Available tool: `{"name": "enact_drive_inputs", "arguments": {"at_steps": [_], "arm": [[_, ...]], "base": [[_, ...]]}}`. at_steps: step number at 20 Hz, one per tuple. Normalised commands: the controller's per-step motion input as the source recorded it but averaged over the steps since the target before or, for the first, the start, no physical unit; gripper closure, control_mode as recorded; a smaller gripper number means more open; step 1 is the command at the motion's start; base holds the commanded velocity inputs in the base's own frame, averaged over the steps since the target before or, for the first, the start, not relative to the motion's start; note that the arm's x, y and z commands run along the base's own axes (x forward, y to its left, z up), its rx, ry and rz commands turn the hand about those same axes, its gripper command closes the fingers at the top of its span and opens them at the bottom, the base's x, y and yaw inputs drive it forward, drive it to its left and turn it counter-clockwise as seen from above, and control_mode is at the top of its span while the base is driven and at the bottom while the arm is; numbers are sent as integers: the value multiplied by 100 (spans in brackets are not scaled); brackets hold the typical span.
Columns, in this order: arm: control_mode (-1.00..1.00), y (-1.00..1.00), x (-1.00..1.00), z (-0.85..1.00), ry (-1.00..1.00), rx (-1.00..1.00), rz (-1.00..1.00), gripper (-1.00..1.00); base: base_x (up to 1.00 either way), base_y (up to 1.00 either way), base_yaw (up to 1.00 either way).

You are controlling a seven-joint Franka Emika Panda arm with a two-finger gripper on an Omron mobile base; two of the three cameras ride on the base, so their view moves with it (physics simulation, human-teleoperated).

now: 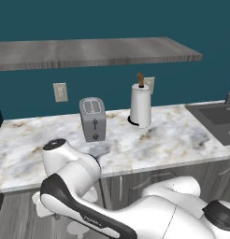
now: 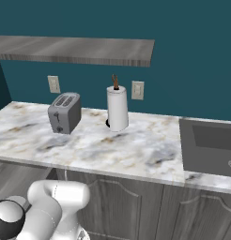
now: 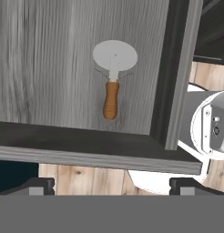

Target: Take the pizza cutter from the drawer on the left and place it on the dining counter for cutting.

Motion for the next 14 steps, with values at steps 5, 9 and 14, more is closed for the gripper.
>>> {"name": "enact_drive_inputs", "arguments": {"at_steps": [5,9,14], "arm": [[-100,-8,0,-38,0,10,-1,-100],[-100,-13,0,-48,-3,17,-7,-100],[-100,-8,4,-43,-3,10,-5,-100]], "base": [[0,0,0],[0,0,0],[0,0,0]]}}
